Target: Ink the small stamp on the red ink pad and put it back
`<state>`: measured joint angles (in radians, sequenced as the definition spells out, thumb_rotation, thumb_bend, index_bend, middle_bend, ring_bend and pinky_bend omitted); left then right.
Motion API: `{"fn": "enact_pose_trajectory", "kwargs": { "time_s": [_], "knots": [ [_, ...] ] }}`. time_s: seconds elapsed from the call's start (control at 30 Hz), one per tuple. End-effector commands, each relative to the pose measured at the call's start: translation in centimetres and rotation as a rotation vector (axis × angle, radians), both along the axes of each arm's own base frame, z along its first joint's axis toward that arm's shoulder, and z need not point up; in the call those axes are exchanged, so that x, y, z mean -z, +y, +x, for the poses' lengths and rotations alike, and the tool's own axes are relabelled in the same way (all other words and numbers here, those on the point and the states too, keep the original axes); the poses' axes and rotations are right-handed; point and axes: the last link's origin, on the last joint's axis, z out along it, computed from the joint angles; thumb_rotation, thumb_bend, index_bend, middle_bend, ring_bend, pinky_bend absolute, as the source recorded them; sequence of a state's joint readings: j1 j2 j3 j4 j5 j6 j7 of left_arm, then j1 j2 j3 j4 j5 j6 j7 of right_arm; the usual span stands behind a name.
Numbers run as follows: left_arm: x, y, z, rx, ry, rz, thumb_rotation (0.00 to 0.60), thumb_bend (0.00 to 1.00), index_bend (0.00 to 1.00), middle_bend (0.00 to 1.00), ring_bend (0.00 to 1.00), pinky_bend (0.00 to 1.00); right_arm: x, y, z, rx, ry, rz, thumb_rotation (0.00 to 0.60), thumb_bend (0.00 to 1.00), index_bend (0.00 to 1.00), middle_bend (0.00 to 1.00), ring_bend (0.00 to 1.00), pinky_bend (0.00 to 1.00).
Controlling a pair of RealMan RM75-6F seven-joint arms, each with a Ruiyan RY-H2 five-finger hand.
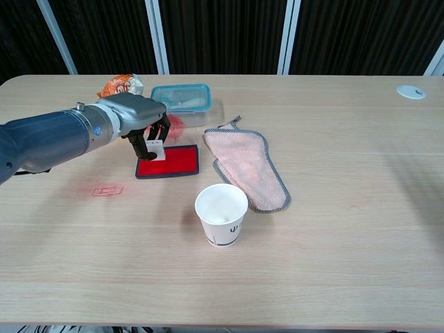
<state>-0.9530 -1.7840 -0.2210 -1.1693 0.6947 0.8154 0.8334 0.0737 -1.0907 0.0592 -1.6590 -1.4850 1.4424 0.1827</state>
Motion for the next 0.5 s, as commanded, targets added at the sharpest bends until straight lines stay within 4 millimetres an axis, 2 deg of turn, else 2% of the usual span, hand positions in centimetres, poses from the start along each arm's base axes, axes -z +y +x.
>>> {"fn": "enact_pose_trajectory", "kwargs": {
  "time_s": [0.03,0.5],
  "knots": [
    [0.14,0.01,-0.13,0.001,0.002,-0.002,0.6,0.52,0.75,0.76,0.58,0.61,0.01,0.0,0.0,0.001,-0.001,0.0,0.6,0.16,0.0,0.0,0.0,0.18],
    [0.46,0.03,-0.76,0.002,0.018,0.003,0.6,0.52,0.75,0.76,0.58,0.61,0.03,0.04,0.04,-0.001,-0.002,0.0,0.6,0.16,0.0,0.0,0.0,0.18]
  ]
}}
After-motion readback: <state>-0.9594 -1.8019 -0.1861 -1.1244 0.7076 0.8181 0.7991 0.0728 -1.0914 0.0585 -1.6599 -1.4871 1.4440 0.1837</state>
